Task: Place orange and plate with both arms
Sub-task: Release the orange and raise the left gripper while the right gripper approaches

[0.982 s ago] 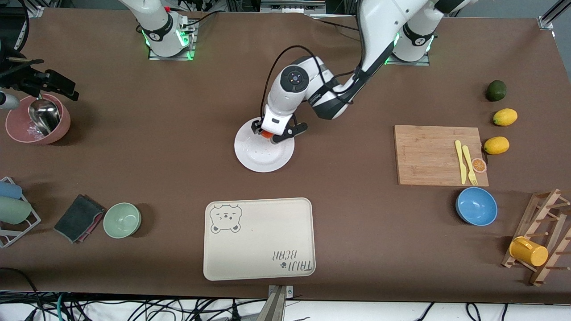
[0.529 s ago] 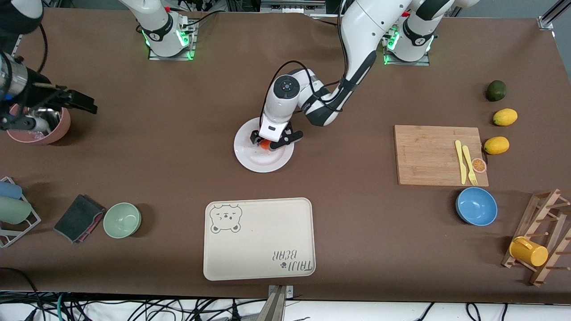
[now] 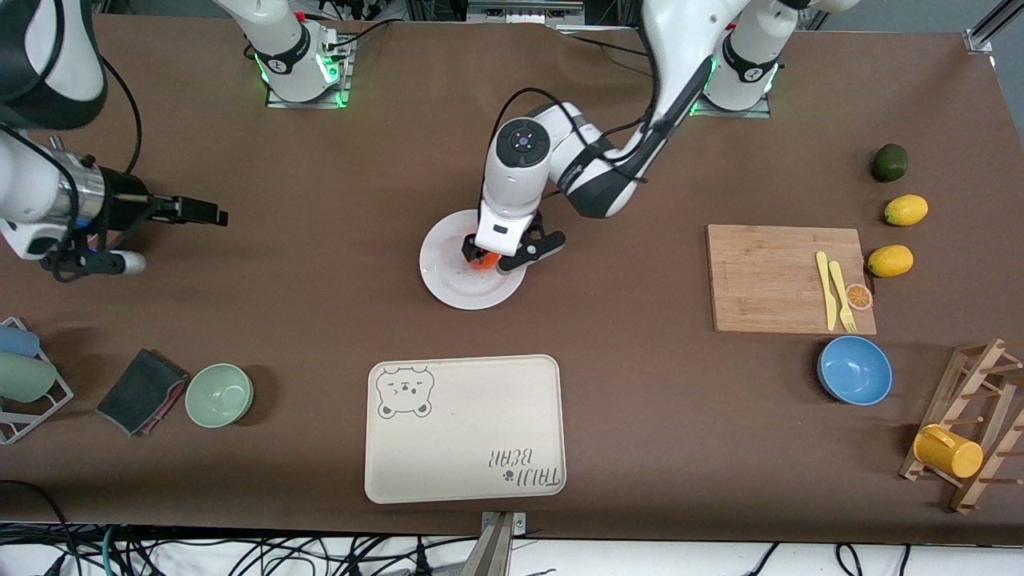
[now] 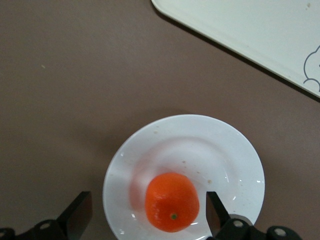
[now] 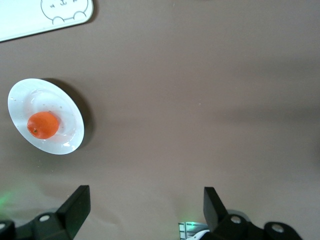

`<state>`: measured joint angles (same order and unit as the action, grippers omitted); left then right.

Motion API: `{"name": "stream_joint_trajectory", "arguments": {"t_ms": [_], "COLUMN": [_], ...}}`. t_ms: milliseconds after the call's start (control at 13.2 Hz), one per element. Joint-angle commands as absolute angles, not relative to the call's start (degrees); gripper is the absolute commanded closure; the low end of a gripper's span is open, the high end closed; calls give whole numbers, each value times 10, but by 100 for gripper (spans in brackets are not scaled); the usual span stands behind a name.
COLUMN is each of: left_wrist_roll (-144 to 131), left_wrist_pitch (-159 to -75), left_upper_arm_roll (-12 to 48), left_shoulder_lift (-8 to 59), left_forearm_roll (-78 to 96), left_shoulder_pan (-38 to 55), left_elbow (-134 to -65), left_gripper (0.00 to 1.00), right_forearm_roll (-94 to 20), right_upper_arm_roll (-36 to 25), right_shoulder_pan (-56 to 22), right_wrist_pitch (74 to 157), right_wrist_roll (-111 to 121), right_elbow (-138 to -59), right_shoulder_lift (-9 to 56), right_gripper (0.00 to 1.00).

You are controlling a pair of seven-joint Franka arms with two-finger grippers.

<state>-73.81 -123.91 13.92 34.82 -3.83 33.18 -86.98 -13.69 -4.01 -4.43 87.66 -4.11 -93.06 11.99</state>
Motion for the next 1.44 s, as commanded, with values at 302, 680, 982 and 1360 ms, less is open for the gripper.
{"name": "stream_joint_trajectory", "arguments": {"t_ms": [302,680,982,1360], "left_wrist_roll": [-406,-136,-66,-4], "left_wrist_pitch": [-1049,-983,-984,-981], "left_upper_arm_roll": [140,137,109,86], "left_shoulder_lift": [236,151,29,-47], "left_forearm_roll": [-44,-43,0,1], "left_shoulder_pan": [194,66,24,-20], "left_elbow": [-884,-910,-998,-1026], "left_gripper": [0,0,0,0], "right_forearm_roll": [-205,-258,-342,-372], "right_upper_arm_roll": [-11,27,66,141], "right_shoulder_pan": [-57,-57,-57,-55], "right_wrist_pitch": [999,1187,1258,1388], "right_wrist_roll": [-36,-5,44,54], "right_elbow": [-1062,-1273,-1314,-1325], "right_shoulder_lift": [117,32,47,115], "right_gripper": [0,0,0,0]}}
